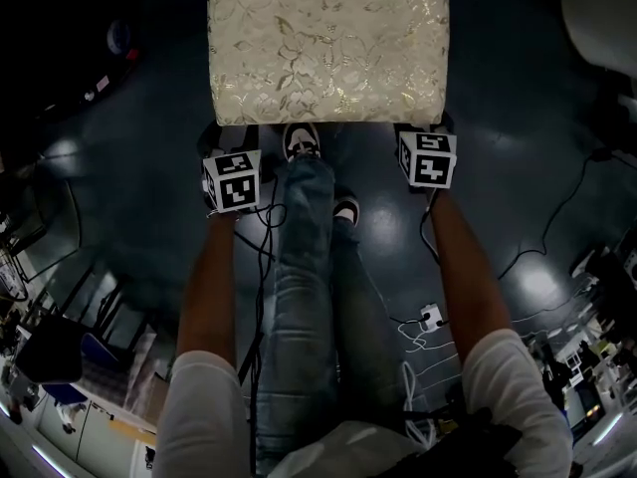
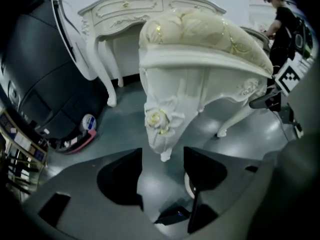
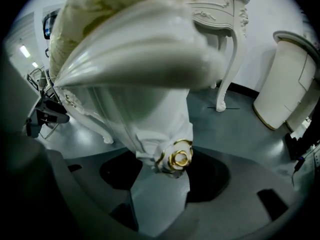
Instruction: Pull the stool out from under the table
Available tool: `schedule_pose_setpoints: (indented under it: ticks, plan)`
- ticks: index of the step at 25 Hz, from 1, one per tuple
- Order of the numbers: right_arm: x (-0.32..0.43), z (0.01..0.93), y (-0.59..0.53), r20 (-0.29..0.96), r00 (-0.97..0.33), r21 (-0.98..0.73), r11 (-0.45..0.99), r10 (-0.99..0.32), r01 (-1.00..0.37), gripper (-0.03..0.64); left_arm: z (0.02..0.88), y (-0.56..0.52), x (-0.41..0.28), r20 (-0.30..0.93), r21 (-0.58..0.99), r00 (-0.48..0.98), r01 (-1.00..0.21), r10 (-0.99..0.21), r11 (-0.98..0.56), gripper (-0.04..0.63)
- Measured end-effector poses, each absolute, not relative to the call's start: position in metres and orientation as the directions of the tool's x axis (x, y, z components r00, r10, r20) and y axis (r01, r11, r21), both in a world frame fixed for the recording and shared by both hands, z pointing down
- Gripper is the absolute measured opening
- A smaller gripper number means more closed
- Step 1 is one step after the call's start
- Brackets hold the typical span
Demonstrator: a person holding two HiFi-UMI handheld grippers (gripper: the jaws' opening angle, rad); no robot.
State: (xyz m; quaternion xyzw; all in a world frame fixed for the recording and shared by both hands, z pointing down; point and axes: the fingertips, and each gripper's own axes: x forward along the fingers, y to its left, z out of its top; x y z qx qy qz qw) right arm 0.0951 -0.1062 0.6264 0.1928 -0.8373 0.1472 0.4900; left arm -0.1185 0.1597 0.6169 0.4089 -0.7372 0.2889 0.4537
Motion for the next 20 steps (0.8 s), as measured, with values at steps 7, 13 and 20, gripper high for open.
schedule_pose_setpoints:
  ticks: [7,13,20]
  plan:
    - [0.095,0.624,-0.108,0.867,-0.456,-0.048,0.878,-0.200,-0.477,0.244,0.610,0.187,-0.104,0.907,-0.088,-0.319,-0.784,-0.276,0.614,0.058]
    - [0.096,0.622,-0.107,0.868,-0.448,-0.038,0.871,-0.215,-0.490,0.244,0.581,0.175,-0.097,0.865,0.008,-0.308,-0.781,-0.396,0.624,0.011]
    - [0.107,0.604,-0.102,0.868,-0.433,-0.039,0.834,-0.246,-0.551,0.244,0.548,0.165,-0.094,0.826,0.118,-0.280,-0.763,-0.489,0.636,0.009]
